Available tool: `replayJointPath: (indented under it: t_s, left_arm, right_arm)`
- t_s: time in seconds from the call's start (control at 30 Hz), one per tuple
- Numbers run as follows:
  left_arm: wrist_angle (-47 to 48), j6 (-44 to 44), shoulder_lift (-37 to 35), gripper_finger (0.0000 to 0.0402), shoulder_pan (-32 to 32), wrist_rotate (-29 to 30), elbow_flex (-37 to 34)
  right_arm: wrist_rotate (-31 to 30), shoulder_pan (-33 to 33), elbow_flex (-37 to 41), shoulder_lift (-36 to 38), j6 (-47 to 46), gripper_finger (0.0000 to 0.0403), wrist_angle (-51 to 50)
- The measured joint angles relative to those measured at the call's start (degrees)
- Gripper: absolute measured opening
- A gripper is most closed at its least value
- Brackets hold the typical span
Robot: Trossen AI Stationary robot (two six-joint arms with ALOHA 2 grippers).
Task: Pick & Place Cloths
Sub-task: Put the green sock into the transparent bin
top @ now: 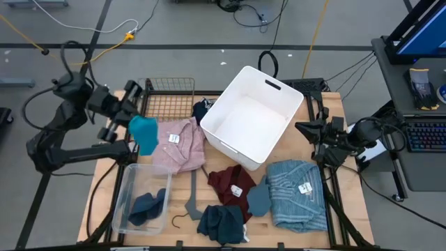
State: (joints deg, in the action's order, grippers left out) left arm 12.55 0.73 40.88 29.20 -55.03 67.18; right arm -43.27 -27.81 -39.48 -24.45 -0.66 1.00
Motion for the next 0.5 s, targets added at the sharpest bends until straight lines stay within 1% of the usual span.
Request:
replayJointPath:
  t_s: [0.1,0.2,0.37,0.5]
  left_arm:
    - [-3.95,-5.21,-0.02,0.0001,-2.89,-2.49,0.0]
    - [-6.63,-9.13,-0.11,0.0002,-6.4,-1.83,0.0]
    - [-4.75,-14.89,0.0,0.0002,-12.15,5.47,0.0]
    - [4.0,-20.8,-0.04,0.0002,-16.05,13.02,0.0]
  right_arm:
    - [0.02,0.0,0.35,0.0,-0.07,0.002,0.06]
    - [0.03,0.0,1.17,0.0,-0.1,0.002,0.04]
    - [0.03,0.0,2.8,0.0,-0.11,0.002,0.03]
    - [0.03,0.0,3.62,0.0,-0.12,0.002,0.04]
